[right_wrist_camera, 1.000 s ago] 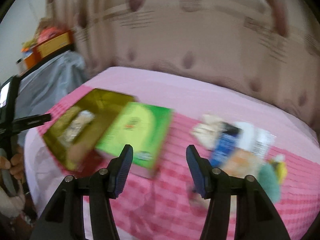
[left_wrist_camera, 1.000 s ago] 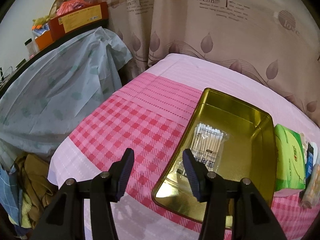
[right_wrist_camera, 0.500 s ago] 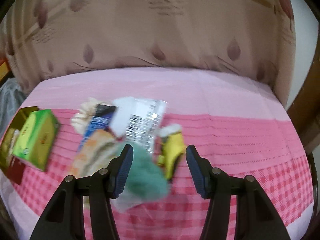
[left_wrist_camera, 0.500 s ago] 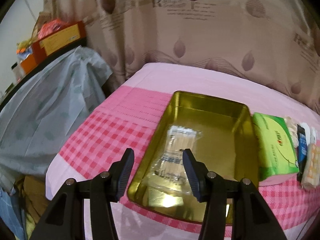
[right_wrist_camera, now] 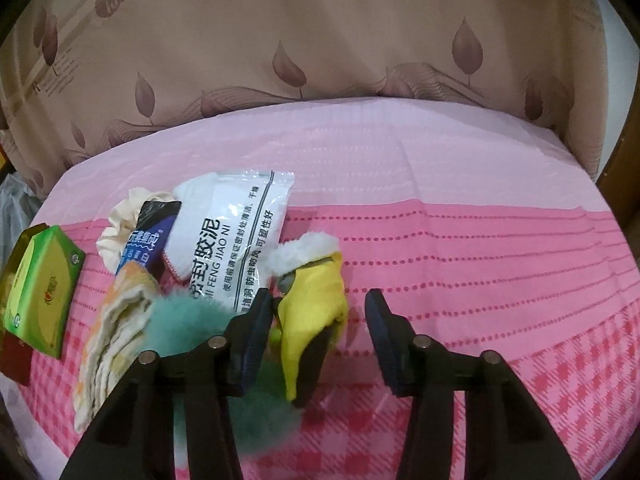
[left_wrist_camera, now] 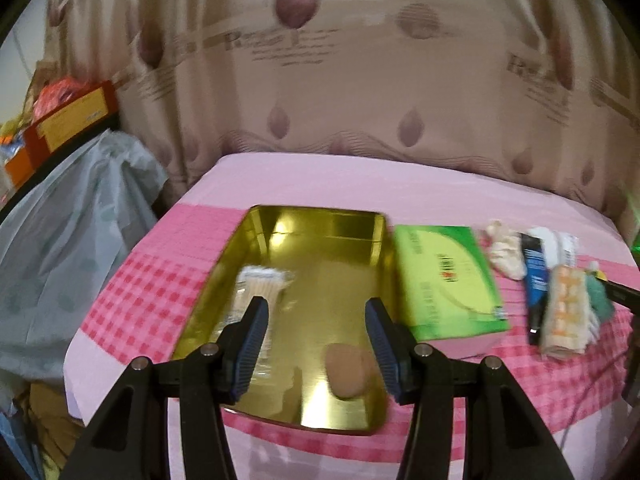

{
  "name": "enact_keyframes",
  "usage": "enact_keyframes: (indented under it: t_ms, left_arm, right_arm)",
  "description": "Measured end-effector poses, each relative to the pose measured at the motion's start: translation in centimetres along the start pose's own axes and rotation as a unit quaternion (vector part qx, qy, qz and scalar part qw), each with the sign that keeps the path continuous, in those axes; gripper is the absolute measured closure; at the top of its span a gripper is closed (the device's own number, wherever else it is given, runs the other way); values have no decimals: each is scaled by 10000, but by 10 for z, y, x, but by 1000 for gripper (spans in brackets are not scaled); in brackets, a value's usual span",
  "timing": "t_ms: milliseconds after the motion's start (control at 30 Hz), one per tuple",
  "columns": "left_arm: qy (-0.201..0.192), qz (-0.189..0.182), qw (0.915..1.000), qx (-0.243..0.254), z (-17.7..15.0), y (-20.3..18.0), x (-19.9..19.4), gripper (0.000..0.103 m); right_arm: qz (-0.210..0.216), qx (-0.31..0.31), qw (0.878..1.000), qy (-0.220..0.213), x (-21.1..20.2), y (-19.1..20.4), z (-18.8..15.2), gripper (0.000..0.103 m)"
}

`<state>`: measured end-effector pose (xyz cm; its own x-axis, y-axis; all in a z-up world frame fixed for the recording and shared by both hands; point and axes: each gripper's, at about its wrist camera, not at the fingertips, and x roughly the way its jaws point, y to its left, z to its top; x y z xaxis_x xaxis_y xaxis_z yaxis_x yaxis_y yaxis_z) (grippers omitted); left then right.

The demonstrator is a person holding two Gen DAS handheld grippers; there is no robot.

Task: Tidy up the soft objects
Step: 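Move the right tool to the yellow glove and grasp it, then grasp the folded striped towel with the left tool while the right tool holds the glove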

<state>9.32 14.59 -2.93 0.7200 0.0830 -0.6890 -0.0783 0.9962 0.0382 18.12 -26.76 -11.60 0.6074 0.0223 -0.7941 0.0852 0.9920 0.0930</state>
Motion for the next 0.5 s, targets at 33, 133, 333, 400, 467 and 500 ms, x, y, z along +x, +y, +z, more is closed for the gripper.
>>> enact_keyframes:
  t_ms: [33,133,333,400,467,500]
  left_arm:
    - [-4,-72,9999,84,1,-9,-1,50]
    - [2,-272,9988,414,2,-39,-3,47]
    - [266,-1081,9897,900,-4,-105,0,47]
    - [314,-1305,9851,1075,-6,-124,-2,47]
    - [380,-1516,9796,1260,-9,-144,-4,46]
    - [397,-1604,9771,1339,-11,-153,-5,45]
  right_arm:
    - [27,5,10000,24,4,0,0,67]
    - [50,-46,10000,-64,6,1,-3,73]
    - [-103,59,9992,-386,-8,-11,-14,77]
    - [-275,124,9983,-499,-18,-20,-20,77]
    - [-380,172,9976,-561,-26,-27,-25,77]
    - [-401,212,9973,-577,-29,-31,-28,77]
